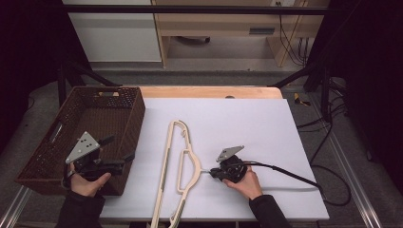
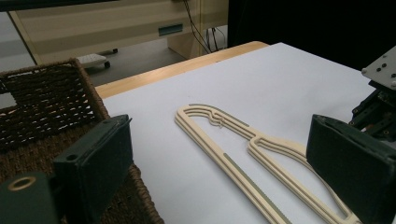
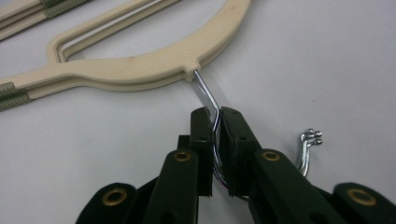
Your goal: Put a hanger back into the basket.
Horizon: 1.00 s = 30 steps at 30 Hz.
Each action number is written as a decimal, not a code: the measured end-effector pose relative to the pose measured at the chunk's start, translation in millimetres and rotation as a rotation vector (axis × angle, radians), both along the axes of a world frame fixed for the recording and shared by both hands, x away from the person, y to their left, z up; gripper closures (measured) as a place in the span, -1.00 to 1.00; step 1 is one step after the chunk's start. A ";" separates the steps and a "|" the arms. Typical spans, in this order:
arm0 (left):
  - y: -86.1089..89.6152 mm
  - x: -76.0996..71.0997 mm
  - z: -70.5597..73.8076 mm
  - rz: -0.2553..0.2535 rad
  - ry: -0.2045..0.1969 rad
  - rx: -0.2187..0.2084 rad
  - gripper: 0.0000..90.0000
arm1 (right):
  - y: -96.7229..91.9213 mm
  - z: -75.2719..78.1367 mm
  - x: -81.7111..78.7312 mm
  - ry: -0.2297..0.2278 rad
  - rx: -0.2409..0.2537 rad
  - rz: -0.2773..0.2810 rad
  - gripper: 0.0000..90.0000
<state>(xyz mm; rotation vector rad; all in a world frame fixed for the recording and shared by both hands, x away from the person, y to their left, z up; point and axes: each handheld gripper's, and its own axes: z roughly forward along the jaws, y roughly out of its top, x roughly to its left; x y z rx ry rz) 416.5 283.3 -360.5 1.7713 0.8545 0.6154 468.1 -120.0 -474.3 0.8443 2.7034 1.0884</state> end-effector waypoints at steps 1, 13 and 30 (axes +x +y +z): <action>0.0 0.0 0.0 0.000 0.000 0.000 -0.84 | 0.0 0.0 0.0 0.000 0.000 0.000 0.87; -11.4 -1.4 -2.4 -0.019 0.008 0.008 -0.83 | -1.1 6.5 -1.7 0.000 0.031 -0.044 0.91; -36.3 -5.1 -8.0 -0.068 0.015 0.031 -0.82 | 0.7 2.7 -0.1 -0.026 0.029 -0.028 0.55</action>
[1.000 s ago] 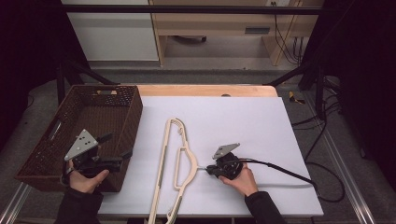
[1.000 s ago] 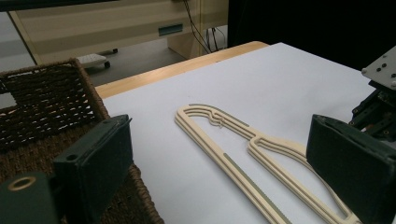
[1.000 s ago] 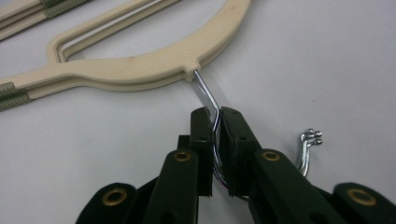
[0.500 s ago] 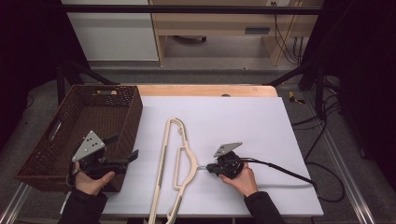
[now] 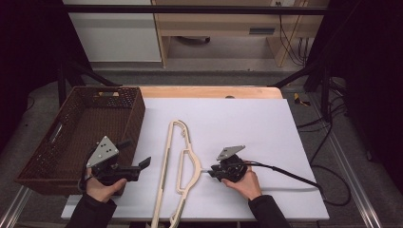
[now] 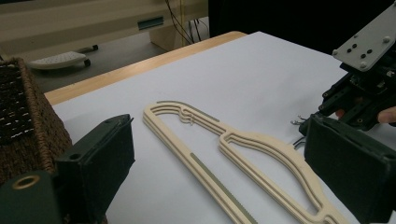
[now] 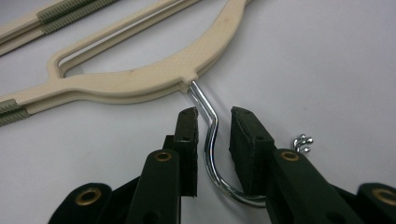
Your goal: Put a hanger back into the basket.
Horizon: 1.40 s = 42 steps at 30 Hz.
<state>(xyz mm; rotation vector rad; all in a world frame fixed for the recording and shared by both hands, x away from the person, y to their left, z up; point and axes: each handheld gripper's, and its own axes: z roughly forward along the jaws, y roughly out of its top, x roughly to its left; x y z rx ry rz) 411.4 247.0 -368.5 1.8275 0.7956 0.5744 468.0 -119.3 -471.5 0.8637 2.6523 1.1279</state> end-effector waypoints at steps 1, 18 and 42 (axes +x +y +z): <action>0.0 0.0 0.0 0.000 0.000 0.000 -0.81 | 0.5 0.5 0.4 -0.009 0.015 0.001 0.47; -3.6 3.0 -4.6 -0.011 0.018 0.008 -0.81 | 6.7 -8.8 15.8 0.019 0.062 0.097 0.83; -99.4 8.5 -45.1 -0.151 0.216 0.173 -0.60 | -1.4 22.0 9.5 0.021 0.130 0.100 0.92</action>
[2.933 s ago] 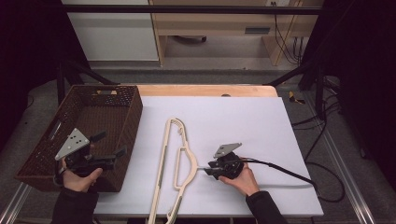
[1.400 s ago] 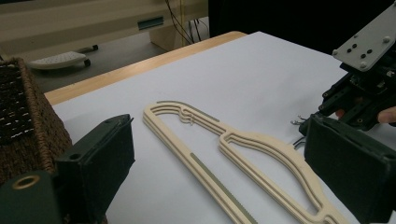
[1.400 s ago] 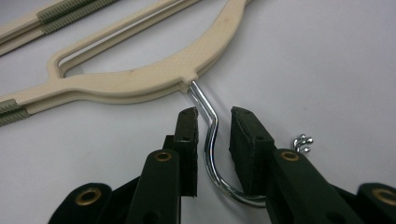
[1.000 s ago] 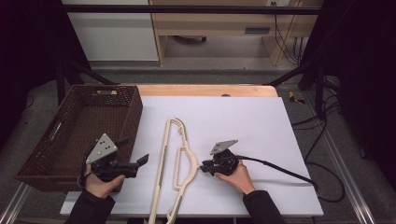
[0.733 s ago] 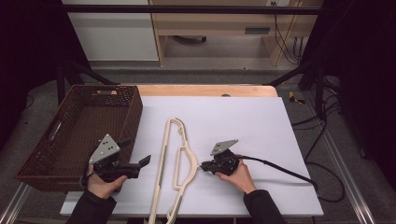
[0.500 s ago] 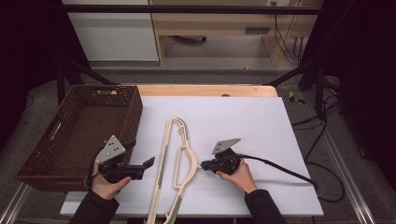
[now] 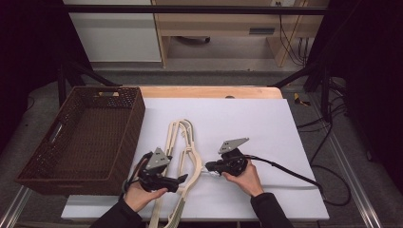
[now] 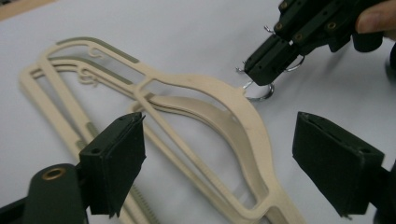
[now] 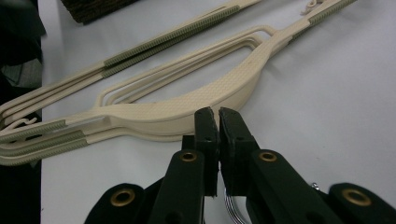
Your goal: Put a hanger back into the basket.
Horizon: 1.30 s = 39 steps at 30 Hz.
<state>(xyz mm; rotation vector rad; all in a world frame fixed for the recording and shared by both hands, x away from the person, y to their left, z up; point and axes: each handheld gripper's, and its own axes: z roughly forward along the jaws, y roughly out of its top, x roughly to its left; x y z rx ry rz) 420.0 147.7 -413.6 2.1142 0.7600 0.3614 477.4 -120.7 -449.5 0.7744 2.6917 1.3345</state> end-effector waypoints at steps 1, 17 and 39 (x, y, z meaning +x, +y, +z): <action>-5.6 0.5 -2.7 -0.009 0.010 0.012 -0.60 | 0.0 0.0 0.0 0.000 0.000 0.000 0.92; -44.5 7.7 -39.4 -0.064 0.161 0.160 0.13 | 4.7 7.9 -6.4 -0.004 -0.011 0.007 0.94; -33.3 -0.7 -20.4 -0.023 0.159 0.090 0.64 | -22.6 49.7 -20.7 -0.138 0.120 -0.050 0.27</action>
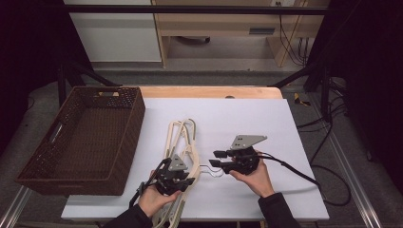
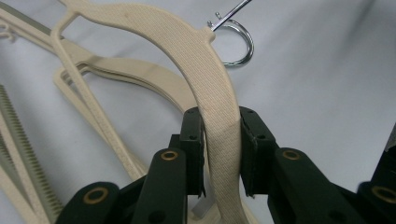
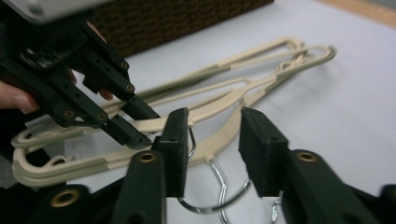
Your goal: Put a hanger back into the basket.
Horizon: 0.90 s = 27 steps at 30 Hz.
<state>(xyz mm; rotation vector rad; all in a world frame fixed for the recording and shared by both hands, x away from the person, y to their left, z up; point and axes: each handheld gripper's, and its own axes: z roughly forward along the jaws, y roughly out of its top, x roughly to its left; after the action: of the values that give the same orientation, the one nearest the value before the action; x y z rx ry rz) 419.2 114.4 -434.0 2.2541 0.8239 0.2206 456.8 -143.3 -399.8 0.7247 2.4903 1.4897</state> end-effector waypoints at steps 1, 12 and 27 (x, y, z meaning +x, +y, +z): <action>3.7 -0.7 3.5 0.007 -0.003 -0.007 0.64 | -6.2 7.8 -3.3 -0.027 0.026 -0.020 0.12; 21.0 -2.3 16.5 0.050 -0.020 -0.056 0.67 | -26.6 18.1 -7.3 -0.091 0.066 -0.090 -0.09; 31.6 -3.7 23.6 0.068 -0.035 -0.077 0.69 | 34.8 -17.7 -3.0 -0.044 0.023 0.033 0.17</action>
<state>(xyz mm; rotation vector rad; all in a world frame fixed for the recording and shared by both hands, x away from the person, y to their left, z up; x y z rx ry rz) 415.5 145.9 -410.4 2.1472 0.8774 0.2549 453.8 -108.5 -417.5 0.6501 2.4682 1.5302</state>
